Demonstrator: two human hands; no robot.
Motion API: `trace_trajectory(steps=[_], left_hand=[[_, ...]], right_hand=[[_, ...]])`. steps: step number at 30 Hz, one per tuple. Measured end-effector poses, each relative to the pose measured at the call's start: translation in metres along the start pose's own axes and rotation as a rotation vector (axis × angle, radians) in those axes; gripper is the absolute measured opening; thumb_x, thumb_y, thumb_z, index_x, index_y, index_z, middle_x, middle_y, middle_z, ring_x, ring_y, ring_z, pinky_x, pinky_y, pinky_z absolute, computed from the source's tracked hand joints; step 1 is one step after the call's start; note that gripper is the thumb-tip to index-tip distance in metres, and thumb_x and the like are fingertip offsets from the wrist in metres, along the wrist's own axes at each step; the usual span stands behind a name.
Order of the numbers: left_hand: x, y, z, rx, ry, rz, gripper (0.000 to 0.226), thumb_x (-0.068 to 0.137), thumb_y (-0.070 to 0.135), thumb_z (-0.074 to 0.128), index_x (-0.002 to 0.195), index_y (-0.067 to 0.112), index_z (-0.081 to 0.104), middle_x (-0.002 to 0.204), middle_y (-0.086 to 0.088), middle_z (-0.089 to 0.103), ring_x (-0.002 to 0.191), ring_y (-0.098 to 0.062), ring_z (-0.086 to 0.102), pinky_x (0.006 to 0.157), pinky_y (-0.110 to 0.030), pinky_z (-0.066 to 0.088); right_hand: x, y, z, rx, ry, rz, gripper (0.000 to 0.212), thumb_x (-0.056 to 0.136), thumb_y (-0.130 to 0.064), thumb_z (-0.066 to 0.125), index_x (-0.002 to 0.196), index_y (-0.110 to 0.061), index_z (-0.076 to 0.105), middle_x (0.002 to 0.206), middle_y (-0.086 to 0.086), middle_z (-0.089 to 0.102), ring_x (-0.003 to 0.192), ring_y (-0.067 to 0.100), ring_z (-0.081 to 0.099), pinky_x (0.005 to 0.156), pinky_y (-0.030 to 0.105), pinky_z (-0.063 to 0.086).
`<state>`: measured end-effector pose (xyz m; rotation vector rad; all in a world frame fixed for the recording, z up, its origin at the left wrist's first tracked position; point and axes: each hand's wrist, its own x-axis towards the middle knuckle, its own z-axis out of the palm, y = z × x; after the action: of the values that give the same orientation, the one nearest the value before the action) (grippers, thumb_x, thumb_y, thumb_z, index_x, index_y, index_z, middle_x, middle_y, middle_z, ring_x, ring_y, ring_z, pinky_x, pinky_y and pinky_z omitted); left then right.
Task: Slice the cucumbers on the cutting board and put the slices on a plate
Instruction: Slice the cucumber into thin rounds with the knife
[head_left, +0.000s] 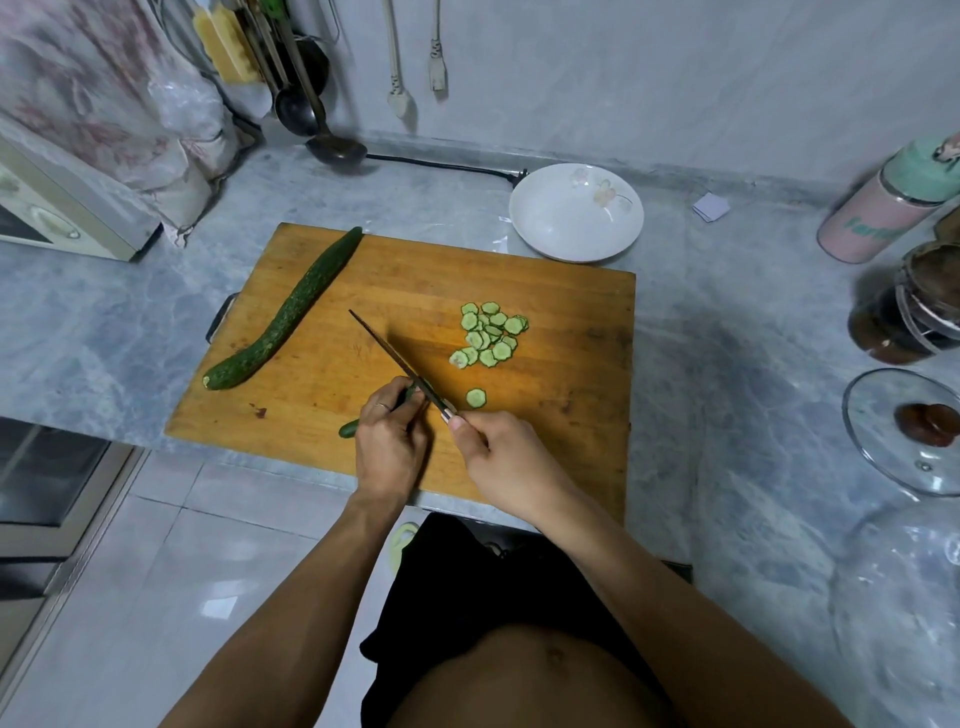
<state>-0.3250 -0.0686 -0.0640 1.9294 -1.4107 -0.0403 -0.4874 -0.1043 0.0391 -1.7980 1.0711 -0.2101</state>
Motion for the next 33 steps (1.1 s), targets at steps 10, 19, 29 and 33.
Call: trace_trajectory(steps=[10, 19, 29, 33], left_hand=[[0.0, -0.005, -0.005, -0.026, -0.029, -0.08, 0.025, 0.081, -0.006, 0.068, 0.103, 0.001, 0.074, 0.111, -0.012, 0.07, 0.099, -0.027, 0.066, 0.088, -0.025, 0.051], [0.001, -0.006, -0.005, -0.054, -0.059, -0.121, 0.025, 0.081, -0.005, 0.066, 0.104, 0.001, 0.075, 0.114, -0.012, 0.07, 0.1, -0.027, 0.067, 0.09, -0.029, 0.052], [-0.004, 0.0, -0.003, 0.009, -0.074, -0.088, 0.02, 0.081, 0.005, 0.06, 0.093, 0.003, 0.076, 0.113, -0.009, 0.07, 0.097, -0.03, 0.066, 0.075, -0.033, 0.055], [-0.004, 0.001, -0.002, 0.019, -0.078, -0.116, 0.022, 0.082, 0.006, 0.06, 0.096, 0.004, 0.077, 0.115, -0.009, 0.069, 0.102, -0.029, 0.065, 0.078, -0.035, 0.056]], right_hand=[[0.009, 0.007, 0.001, -0.015, 0.002, 0.05, 0.035, 0.106, -0.041, 0.039, 0.085, -0.026, 0.062, 0.064, -0.003, 0.047, 0.072, 0.026, 0.046, 0.065, 0.03, 0.034], [-0.002, 0.006, -0.014, 0.011, 0.018, -0.038, 0.036, 0.105, -0.04, 0.042, 0.073, -0.034, 0.056, 0.066, 0.012, 0.06, 0.069, 0.03, 0.062, 0.061, 0.039, 0.047], [-0.011, 0.009, -0.014, -0.034, -0.046, -0.053, 0.043, 0.104, -0.042, 0.042, 0.062, -0.035, 0.047, 0.063, -0.001, 0.045, 0.064, 0.017, 0.042, 0.058, 0.032, 0.033], [-0.01, 0.008, -0.014, -0.035, -0.048, -0.041, 0.041, 0.104, -0.043, 0.04, 0.064, -0.034, 0.046, 0.065, -0.002, 0.045, 0.067, 0.019, 0.042, 0.06, 0.031, 0.032]])
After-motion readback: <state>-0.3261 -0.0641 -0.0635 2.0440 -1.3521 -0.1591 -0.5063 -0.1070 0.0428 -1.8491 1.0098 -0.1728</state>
